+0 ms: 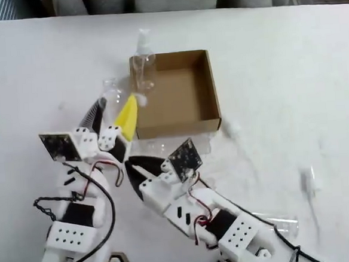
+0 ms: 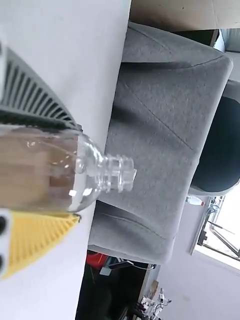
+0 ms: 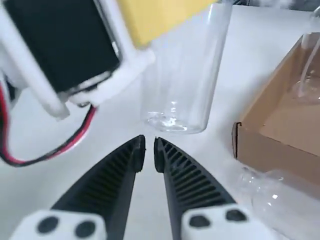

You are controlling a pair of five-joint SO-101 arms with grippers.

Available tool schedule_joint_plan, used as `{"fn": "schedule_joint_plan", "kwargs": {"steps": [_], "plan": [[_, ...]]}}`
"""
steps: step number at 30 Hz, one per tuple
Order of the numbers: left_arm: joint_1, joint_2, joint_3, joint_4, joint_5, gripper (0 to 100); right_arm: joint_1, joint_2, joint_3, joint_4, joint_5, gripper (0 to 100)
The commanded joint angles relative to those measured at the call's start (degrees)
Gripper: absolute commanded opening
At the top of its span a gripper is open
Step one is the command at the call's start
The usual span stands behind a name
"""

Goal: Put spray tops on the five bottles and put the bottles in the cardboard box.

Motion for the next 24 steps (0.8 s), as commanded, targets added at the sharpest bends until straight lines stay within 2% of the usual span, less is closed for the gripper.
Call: {"fn": "schedule_joint_plan", "kwargs": {"steps": [1, 24], "plan": [[0.84, -1.19, -0.09, -0.62, 0.0, 2, -0.92, -0.66, -3.6, -1.63, -0.44, 1.7], [0.75, -1.19, 0.09, 0.88, -0.09, 2, 3.82, 3.74, -9.85, 0.92, 0.0, 1.7]]}}
